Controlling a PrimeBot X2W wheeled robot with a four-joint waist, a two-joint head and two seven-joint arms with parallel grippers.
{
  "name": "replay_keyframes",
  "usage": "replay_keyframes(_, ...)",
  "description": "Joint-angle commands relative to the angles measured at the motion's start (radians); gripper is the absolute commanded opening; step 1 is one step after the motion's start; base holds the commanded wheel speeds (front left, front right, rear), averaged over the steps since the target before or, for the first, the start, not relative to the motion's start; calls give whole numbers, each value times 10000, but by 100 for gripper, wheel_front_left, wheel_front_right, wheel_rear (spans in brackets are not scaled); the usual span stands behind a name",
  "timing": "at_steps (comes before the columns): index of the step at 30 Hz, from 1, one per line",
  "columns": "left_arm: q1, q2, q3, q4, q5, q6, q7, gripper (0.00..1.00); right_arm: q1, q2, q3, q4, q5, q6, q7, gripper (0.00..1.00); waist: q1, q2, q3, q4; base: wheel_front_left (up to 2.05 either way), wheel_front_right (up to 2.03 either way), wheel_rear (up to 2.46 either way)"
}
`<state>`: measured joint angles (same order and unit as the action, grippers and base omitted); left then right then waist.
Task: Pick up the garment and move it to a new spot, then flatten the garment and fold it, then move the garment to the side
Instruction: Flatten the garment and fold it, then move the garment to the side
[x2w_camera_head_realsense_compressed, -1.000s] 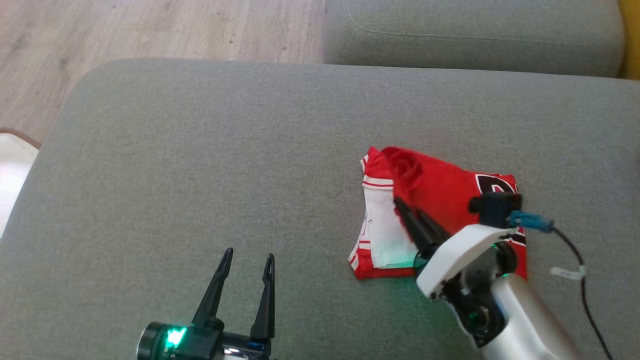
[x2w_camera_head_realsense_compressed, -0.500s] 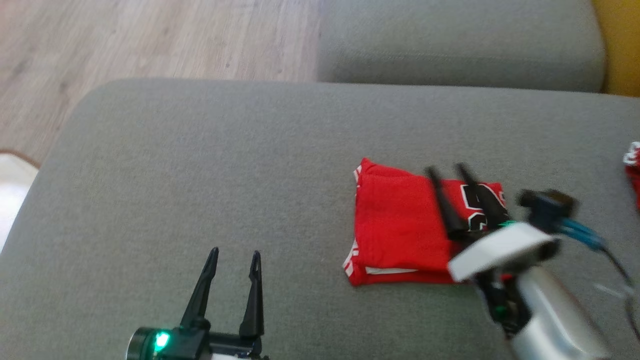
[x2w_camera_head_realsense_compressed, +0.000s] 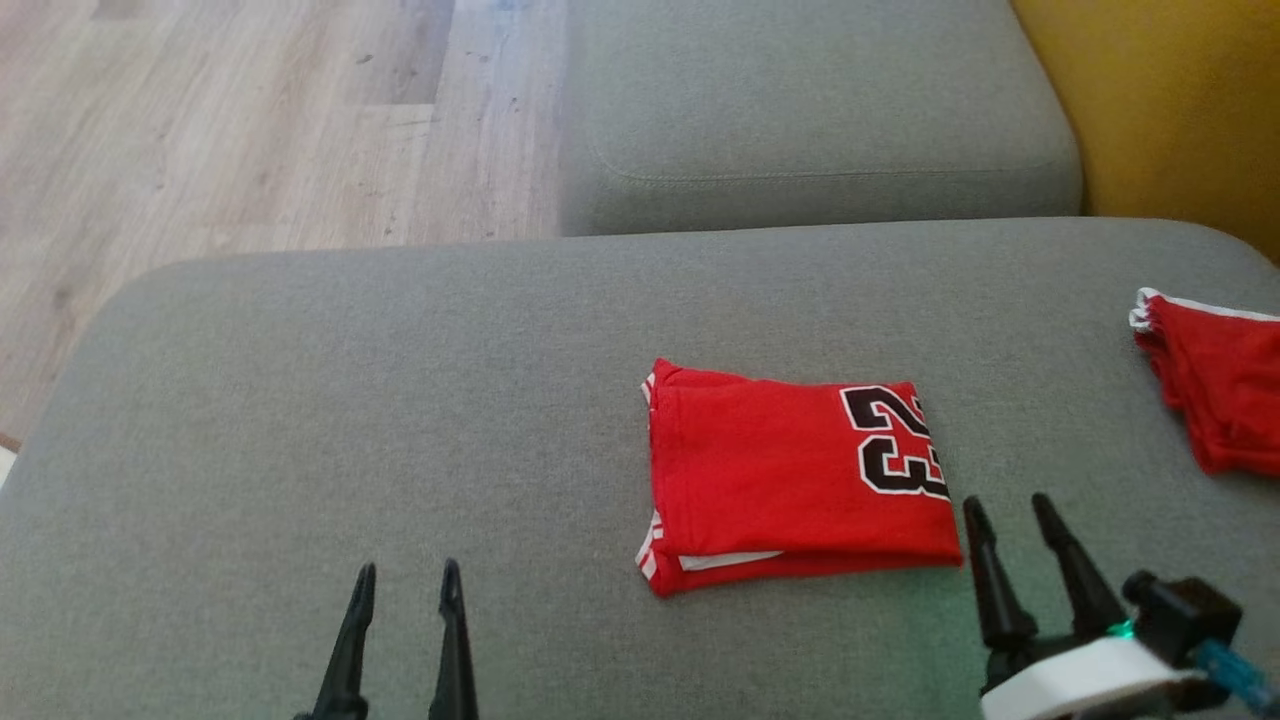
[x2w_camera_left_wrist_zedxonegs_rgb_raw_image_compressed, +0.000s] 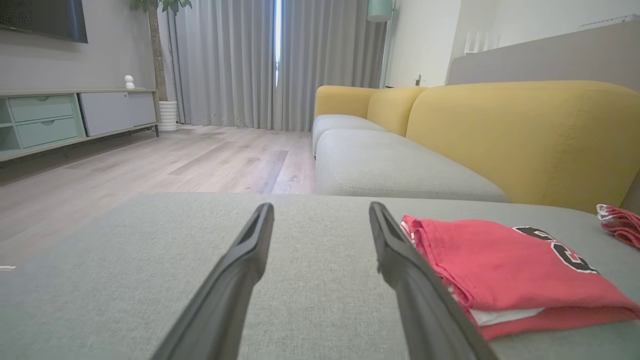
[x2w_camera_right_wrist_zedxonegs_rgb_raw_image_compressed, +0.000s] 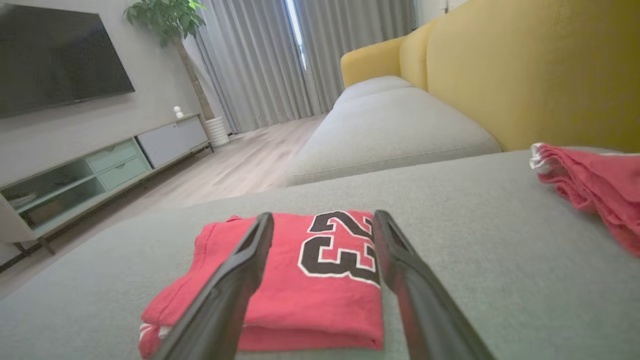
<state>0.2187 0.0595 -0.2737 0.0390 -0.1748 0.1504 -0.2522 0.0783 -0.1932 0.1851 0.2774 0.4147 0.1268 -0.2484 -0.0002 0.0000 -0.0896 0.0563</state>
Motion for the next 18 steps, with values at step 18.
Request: replay_keyframes(18, 244, -93, 881, -290, 162, -110, -95, 100, 310, 536, -465, -663, -1232, 39, -133, 100, 2, 0, -238, -111, 0, 0, 0)
